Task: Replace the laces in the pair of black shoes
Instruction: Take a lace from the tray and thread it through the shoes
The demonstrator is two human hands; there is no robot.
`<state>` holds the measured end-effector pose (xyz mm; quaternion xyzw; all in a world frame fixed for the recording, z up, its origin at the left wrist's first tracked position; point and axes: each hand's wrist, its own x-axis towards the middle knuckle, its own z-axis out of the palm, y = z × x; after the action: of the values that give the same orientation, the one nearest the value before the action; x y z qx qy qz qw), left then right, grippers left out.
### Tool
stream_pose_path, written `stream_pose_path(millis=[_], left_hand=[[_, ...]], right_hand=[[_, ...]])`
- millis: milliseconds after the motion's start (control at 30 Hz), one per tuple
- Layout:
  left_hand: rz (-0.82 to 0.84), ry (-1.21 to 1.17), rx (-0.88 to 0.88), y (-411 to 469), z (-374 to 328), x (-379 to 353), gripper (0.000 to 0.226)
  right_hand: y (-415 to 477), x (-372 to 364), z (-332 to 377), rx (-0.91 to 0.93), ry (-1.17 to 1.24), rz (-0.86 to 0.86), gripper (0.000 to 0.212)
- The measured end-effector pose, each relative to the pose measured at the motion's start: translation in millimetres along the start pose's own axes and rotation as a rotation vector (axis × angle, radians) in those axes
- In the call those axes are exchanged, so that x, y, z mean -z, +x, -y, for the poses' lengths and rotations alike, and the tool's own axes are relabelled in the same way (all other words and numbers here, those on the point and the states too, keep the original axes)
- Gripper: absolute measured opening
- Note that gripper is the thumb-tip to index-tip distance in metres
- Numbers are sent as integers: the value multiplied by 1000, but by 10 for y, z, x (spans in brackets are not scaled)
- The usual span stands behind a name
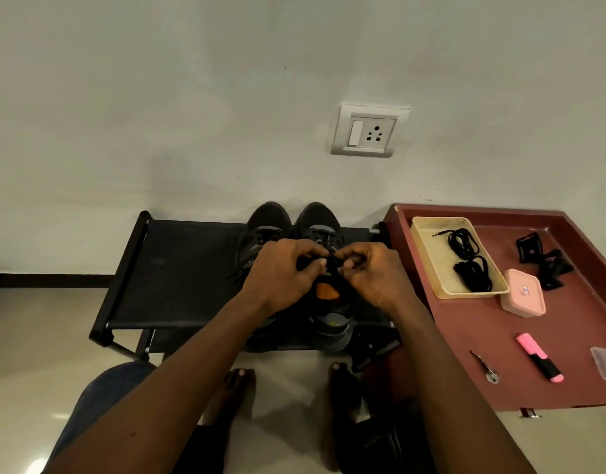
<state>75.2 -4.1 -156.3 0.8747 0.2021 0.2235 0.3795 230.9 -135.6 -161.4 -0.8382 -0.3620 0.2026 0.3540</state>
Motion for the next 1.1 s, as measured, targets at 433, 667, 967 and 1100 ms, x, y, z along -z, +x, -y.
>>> stream_pose_path(millis=[433,667,967,1100], left_hand=[[-269,-765,446,-101,-167,-509,16],[-140,-185,280,-191,-115,-449,19],[60,193,267,-139,-281,-263,10],[54,455,245,-217,-485,-158,21]], right_hand=[[-179,-174,116,-226,333,-193,9],[-311,-184,72,-156,68,-200,25],[-575,12,65,-214,295,-239,9],[-802,181,44,-165,277,-279,9]])
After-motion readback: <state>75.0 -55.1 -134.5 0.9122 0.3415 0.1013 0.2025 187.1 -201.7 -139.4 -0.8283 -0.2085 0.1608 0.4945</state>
